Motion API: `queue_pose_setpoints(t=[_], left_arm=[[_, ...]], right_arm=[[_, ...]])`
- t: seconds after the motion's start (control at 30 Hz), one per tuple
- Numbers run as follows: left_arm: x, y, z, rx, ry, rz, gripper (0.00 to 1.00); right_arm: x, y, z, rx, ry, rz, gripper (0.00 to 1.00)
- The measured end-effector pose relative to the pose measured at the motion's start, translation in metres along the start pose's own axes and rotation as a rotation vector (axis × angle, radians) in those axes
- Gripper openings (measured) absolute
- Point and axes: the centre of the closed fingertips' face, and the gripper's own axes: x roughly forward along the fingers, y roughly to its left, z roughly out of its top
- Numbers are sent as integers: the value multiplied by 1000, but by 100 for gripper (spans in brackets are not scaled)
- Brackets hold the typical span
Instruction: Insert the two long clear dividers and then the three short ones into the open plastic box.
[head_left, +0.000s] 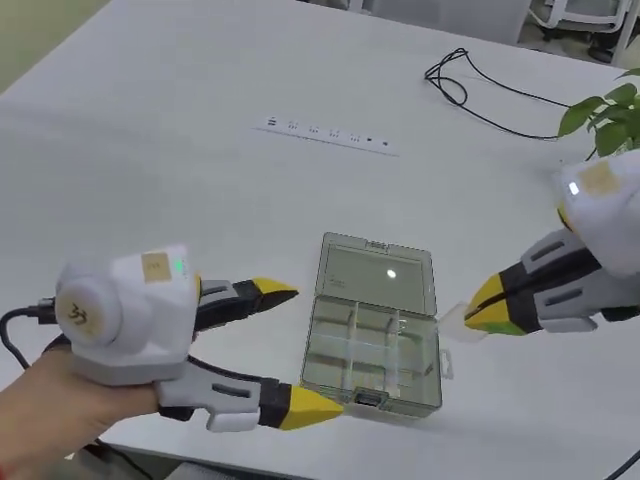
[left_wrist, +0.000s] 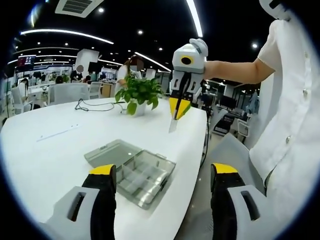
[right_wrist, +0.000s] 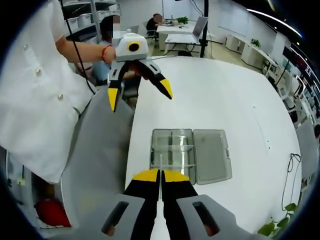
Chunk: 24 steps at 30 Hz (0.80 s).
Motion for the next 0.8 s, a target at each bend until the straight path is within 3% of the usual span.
queue_pose_setpoints(t=[0.37,0.63,0.8], left_arm=[[0,6,-16,-2,40,-3,100],[-1,13,-18,-22,36,2,100],[-2,16,-15,-29,24,7,100]], right_arm=[[47,-20,-28,-33,77,-5,2],[72,-30,-37,-49,112,6,2],[77,-34,-40,-45,124,10,2]])
